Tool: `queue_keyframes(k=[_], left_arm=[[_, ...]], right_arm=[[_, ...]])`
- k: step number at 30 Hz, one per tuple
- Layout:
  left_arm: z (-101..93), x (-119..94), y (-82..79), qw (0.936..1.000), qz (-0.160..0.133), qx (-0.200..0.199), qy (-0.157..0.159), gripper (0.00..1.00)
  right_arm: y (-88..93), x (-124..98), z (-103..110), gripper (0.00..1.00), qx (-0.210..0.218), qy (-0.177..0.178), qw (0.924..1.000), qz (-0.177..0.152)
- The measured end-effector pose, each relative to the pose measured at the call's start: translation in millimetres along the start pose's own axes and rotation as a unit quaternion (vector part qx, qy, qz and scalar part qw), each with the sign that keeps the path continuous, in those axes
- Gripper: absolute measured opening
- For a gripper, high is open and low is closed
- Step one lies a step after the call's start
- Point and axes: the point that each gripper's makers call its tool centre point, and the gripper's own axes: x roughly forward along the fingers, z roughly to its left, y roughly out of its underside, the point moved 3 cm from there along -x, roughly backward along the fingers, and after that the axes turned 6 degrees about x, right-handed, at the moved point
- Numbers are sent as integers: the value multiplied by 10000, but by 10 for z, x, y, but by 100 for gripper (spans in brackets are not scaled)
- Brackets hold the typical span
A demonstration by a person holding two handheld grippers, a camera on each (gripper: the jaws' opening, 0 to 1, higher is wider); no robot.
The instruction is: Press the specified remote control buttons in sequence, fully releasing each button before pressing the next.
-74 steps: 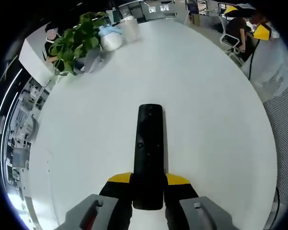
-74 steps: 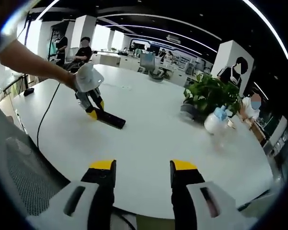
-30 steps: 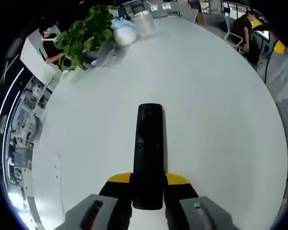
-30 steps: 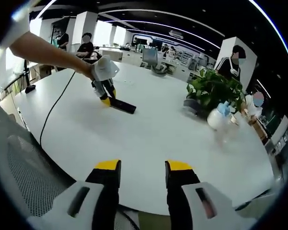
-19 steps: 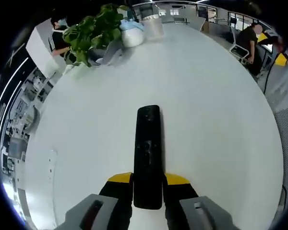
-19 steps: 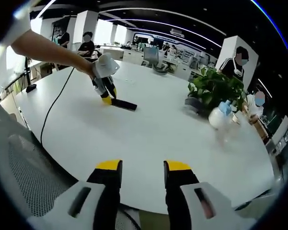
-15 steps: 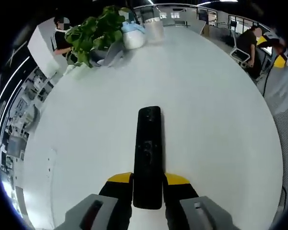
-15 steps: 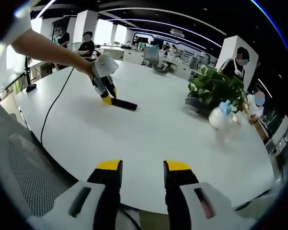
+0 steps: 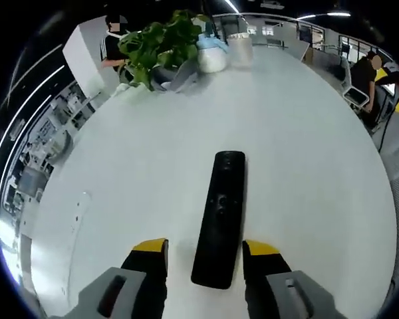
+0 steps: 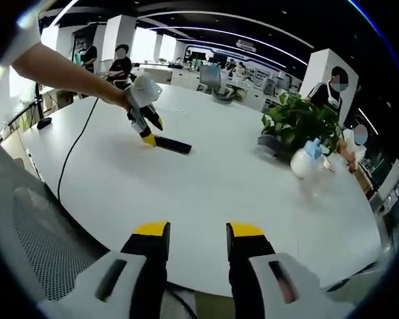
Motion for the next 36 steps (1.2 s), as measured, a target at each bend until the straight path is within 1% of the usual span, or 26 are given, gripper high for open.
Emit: queue_keyframes(k=[1, 4, 8, 10, 13, 18, 20, 22, 24, 28, 30, 32, 36], left_arm=[[3, -1, 12, 9999, 47, -89, 30, 48], [-1, -8, 27, 9999, 121, -66, 21, 51], [18, -24, 65, 9997, 200, -123, -71, 55], [27, -51, 111, 9996, 208, -161, -96, 56], [43, -88, 185, 9990, 213, -345, -199, 56], [32, -154, 266, 9983, 225, -412, -337, 54], [54, -174, 305, 9971, 275, -571, -424, 55], [60, -188, 341, 9967, 283, -647, -411, 55], [97, -201, 374, 9955, 290, -744, -503, 58], [110, -225, 431, 9949, 337, -795, -513, 55], [139, -246, 473, 9938, 349, -877, -584, 56], [143, -258, 506, 9932, 344, -965, -550, 56], [148, -301, 568, 9924, 389, -1012, -583, 57]], right_arm=[[-6, 0, -3, 35, -27, 12, 10000, -22], [-4, -4, -1, 34, -30, 12, 10000, -17], [-4, 2, -6, 34, -62, 23, 10000, -11], [-6, 2, -6, 35, -67, 23, 10000, -9], [-12, 2, 6, 35, -73, -14, 10000, -30], [3, 13, 35, 35, -240, -51, 9997, 34], [2, 12, 34, 35, -237, -53, 9997, 29], [-9, 5, 28, 35, -169, -57, 9998, -8], [-11, 2, 9, 34, -129, -19, 9999, -23], [-12, 3, 10, 34, -139, -17, 9999, -24], [-9, 4, 10, 34, -139, -20, 9999, -23], [-12, 2, 12, 33, -130, -23, 9999, -35], [-11, 0, 1, 33, -112, 1, 9999, -34]])
